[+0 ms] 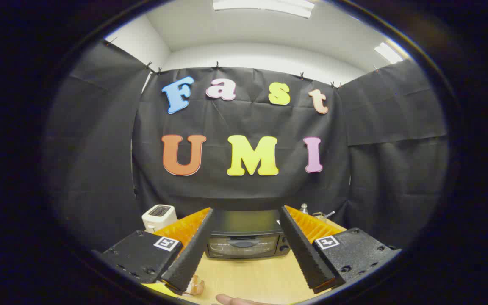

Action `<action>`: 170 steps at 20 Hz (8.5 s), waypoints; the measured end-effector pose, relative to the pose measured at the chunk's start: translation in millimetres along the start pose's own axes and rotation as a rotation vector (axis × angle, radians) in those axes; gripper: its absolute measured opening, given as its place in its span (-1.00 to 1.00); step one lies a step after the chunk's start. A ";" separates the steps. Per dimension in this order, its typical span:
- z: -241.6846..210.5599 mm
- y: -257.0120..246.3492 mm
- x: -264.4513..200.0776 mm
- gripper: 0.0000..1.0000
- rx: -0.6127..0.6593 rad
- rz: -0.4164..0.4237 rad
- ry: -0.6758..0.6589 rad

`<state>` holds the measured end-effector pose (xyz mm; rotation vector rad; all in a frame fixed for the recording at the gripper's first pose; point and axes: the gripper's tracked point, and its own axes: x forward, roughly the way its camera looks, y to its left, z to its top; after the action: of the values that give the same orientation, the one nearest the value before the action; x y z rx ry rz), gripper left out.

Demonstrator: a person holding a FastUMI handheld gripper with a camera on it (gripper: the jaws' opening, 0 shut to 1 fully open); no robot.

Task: Open the toaster oven, put the food inside, and close the toaster oven door.

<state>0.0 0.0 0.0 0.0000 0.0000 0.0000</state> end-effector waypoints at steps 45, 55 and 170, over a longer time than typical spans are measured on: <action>-220.2 7.2 213.4 1.00 0.028 0.027 0.282; -254.9 1.6 152.2 1.00 0.044 0.040 0.334; -304.8 42.4 299.3 -0.06 1.286 0.074 0.448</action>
<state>299.3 42.4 -304.8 1.2857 0.4479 0.0737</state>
